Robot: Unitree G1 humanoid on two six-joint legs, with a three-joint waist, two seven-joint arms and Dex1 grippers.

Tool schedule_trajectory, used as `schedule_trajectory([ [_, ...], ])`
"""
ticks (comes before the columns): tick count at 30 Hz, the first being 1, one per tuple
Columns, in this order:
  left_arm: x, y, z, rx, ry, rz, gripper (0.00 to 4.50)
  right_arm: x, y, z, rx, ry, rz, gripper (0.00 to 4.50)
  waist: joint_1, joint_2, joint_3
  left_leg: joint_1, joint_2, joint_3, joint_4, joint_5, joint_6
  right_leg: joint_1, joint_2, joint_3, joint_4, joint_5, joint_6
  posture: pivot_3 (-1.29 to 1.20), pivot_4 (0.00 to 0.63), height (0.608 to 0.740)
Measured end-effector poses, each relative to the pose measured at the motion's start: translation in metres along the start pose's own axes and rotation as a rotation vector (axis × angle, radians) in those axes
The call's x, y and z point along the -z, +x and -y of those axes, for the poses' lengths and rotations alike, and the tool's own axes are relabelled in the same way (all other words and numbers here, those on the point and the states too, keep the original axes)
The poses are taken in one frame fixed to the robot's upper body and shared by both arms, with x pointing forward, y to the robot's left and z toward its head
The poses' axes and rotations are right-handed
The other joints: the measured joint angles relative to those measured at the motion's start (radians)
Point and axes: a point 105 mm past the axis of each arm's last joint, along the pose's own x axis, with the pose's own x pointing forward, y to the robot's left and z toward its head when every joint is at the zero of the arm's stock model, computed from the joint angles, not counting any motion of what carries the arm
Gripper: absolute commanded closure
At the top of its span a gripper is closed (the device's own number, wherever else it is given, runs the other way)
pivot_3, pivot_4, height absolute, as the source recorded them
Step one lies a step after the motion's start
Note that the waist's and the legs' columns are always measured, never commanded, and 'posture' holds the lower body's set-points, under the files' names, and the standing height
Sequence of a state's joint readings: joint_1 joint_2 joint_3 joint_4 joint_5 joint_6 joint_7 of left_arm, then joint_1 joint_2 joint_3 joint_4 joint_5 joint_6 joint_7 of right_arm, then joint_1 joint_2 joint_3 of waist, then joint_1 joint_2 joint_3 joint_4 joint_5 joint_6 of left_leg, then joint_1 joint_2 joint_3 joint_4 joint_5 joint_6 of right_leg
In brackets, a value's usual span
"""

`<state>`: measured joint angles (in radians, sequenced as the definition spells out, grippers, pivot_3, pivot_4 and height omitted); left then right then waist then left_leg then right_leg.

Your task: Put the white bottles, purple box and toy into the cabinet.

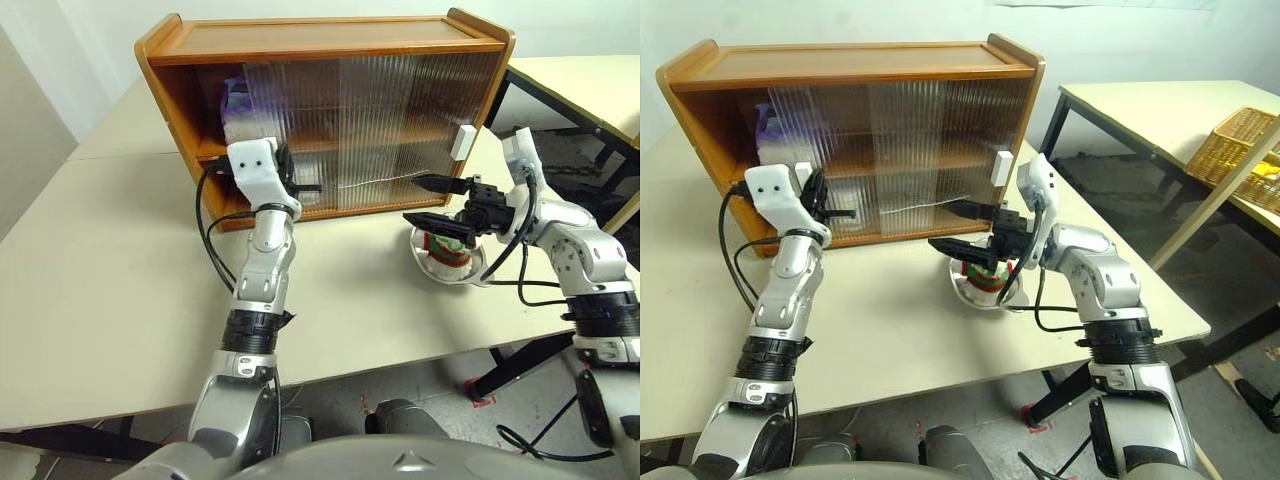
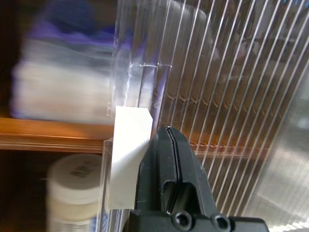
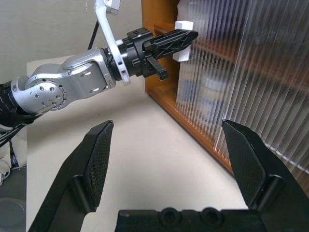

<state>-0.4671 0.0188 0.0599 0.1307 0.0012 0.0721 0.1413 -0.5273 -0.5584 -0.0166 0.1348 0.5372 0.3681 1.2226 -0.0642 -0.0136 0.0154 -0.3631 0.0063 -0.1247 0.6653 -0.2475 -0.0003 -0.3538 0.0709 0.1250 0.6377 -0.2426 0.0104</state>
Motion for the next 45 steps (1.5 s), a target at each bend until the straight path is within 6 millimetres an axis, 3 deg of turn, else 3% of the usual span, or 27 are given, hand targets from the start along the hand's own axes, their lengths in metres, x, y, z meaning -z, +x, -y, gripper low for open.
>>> schedule_trajectory([
  [13,0.01,-0.019,-0.042,-0.134,0.025,-0.055,4.45,0.011,0.006,0.001,-0.03,0.02,-0.001,0.0,0.034,0.0,0.0,0.0,0.0,0.0,-0.001,-0.001,-0.001,-0.001,0.0,0.0,0.0,0.0,-0.002,0.0,0.0,0.74],
  [21,0.01,-0.021,-0.065,-0.191,0.053,-0.057,4.45,0.003,0.013,0.002,-0.052,-0.001,0.004,0.0,0.057,0.0,0.0,0.0,0.0,-0.001,-0.001,-0.001,-0.003,-0.001,0.0,0.001,0.0,0.0,-0.004,0.01,0.0,0.74],
  [28,0.01,-0.02,-0.07,-0.19,0.062,-0.055,4.45,0.003,0.013,0.001,-0.054,-0.001,0.003,0.0,0.053,0.0,0.0,0.001,0.002,0.0,-0.002,-0.002,-0.005,-0.003,0.002,0.001,0.001,0.001,-0.006,0.0,0.0,0.74],
  [31,0.006,-0.018,-0.057,-0.074,0.013,-0.026,4.45,0.003,0.014,0.002,-0.049,-0.002,0.003,0.0,0.056,0.0,0.0,0.001,0.002,0.0,-0.002,-0.001,-0.005,-0.003,0.002,0.001,0.002,0.001,-0.006,-0.01,0.0,0.74],
  [34,-0.003,-0.017,-0.03,0.121,-0.033,0.026,3.87,0.002,0.014,0.002,-0.045,-0.004,0.002,0.0,0.06,0.0,0.0,0.0,0.002,-0.001,-0.001,-0.001,-0.006,-0.002,0.001,0.001,0.002,0.002,-0.007,-0.02,0.0,0.74],
  [40,-0.019,-0.025,0.027,0.514,-0.117,0.086,1.7,0.001,0.014,0.002,-0.036,-0.005,0.001,0.0,0.067,0.0,0.0,-0.002,0.002,-0.001,0.0,-0.002,-0.007,-0.003,0.0,0.002,0.001,0.004,-0.012,-0.03,0.0,0.74],
  [45,-0.029,-0.029,0.033,0.684,-0.13,0.099,0.02,0.002,0.012,0.003,-0.025,-0.003,-0.003,0.0,0.063,0.0,0.0,-0.002,0.002,-0.002,-0.002,-0.002,-0.007,-0.004,0.0,0.001,0.001,0.005,-0.012,-0.04,0.0,0.74],
])
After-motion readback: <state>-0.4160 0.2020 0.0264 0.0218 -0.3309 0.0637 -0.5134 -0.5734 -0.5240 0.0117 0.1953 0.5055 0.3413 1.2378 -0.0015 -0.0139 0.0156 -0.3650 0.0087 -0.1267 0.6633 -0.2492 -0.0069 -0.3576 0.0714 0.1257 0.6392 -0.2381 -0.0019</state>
